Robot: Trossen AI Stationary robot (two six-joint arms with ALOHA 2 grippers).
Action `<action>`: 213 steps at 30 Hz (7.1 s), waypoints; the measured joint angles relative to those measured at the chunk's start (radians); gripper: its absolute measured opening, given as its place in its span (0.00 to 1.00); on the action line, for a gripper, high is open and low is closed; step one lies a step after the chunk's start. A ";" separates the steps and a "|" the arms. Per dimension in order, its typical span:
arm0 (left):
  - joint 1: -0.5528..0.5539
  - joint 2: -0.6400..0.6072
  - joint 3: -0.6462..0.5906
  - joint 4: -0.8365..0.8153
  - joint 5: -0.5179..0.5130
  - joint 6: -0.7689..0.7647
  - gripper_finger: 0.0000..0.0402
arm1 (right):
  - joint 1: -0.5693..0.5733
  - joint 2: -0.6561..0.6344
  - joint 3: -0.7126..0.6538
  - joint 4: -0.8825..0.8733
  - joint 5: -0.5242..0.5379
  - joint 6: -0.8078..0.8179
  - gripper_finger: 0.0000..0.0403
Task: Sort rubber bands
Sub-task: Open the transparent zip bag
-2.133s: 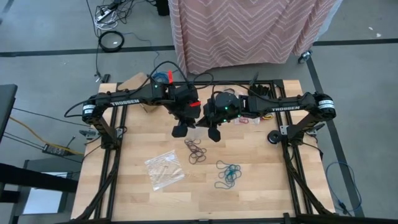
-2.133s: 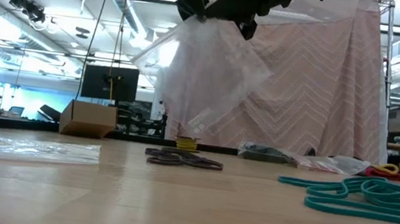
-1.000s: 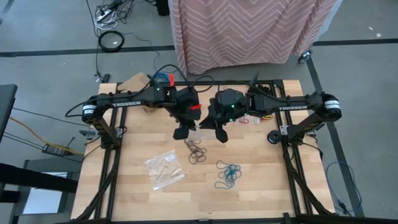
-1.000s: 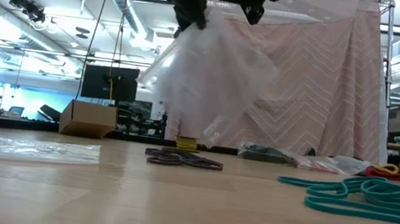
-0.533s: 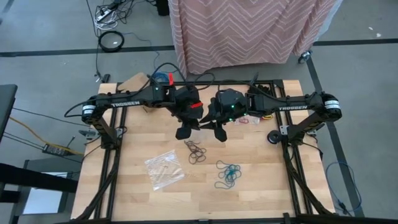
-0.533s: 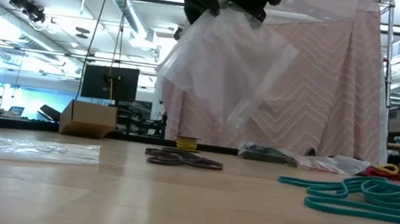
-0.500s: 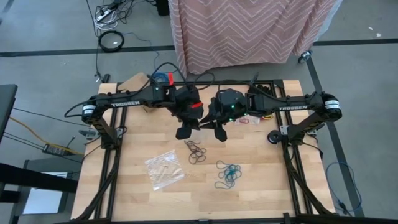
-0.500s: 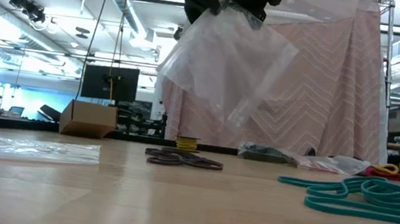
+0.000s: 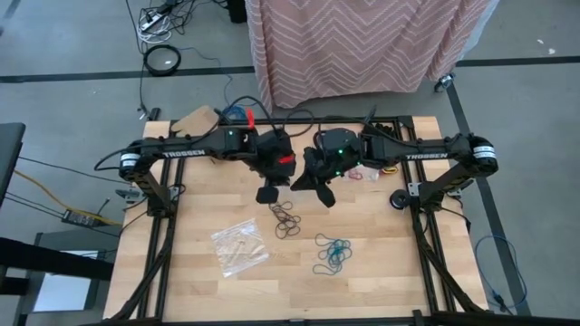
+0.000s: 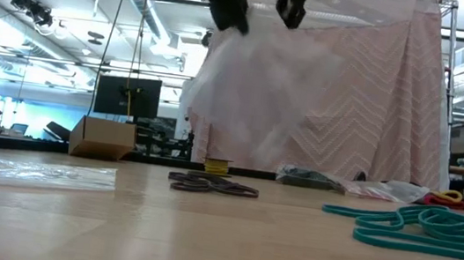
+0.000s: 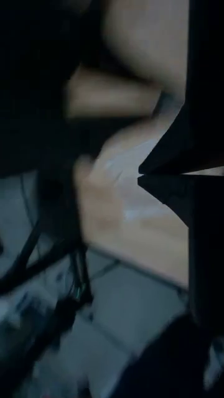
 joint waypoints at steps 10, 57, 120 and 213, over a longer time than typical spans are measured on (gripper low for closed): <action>0.005 0.000 -0.011 -0.024 0.004 0.018 0.10 | 0.014 -0.003 0.000 -0.055 0.160 0.021 0.00; -0.076 0.082 -0.203 0.183 0.303 -0.177 0.42 | -0.040 -0.050 -0.625 0.425 0.294 0.230 0.42; -0.074 -0.450 -0.850 0.969 0.028 -0.709 0.42 | -0.178 0.196 -0.413 0.131 -0.163 0.260 0.00; -0.248 -0.147 -0.948 2.048 -0.037 -0.964 0.14 | -0.083 -0.315 -0.572 -0.246 0.074 0.439 0.21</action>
